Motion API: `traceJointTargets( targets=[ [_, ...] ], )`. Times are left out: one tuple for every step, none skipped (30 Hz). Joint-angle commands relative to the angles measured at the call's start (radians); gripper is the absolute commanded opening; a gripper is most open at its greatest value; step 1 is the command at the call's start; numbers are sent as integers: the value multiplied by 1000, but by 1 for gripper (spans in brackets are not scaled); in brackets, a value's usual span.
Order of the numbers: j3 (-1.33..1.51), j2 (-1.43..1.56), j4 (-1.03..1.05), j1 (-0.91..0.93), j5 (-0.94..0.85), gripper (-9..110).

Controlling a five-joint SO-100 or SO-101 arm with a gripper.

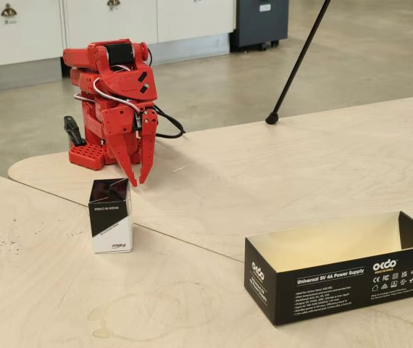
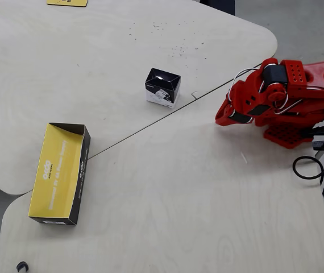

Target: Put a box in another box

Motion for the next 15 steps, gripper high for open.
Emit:
traceJointTargets(
  targets=[
    [-5,2,28,6,-8,-1],
    [-5,2,28,6,-8,-1],
    [-5,2,28,9,-9,-1],
    [-5,2,32,14,-34,0],
    [-5,2,37,15,-91,0],
    [-5,2,31,14,-94,0],
    [-5,2,14,6,-54,0],
    [-6,2,-6,9,-2,0],
    [-17,2,-11,29,23,2],
    [-38,2,-20,46,63,4],
    [-81,2,-34,61,143,9],
    [-141,2,-49,72,229,13],
    [-209,2,-48,69,272,16],
    [-293,-5,-35,55,304,19],
    [-385,-44,-23,40,333,21]
  ],
)
